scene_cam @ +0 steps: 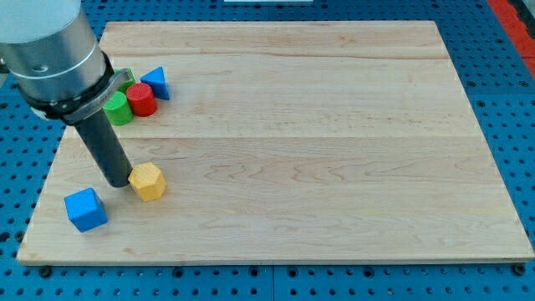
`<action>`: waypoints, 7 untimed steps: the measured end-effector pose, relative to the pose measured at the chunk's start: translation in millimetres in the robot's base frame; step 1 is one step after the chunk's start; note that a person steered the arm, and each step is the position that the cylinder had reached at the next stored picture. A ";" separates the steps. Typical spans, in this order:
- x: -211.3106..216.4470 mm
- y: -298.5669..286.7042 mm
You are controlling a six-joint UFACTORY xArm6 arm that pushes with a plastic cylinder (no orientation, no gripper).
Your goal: Push the yellow hexagon towards the right bottom
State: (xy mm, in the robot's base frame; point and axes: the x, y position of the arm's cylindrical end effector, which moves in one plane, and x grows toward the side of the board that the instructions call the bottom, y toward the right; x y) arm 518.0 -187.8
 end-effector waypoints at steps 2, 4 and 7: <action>5.7 82.0; 35.6 281.5; 59.1 339.4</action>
State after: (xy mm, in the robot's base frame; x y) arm 577.1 151.6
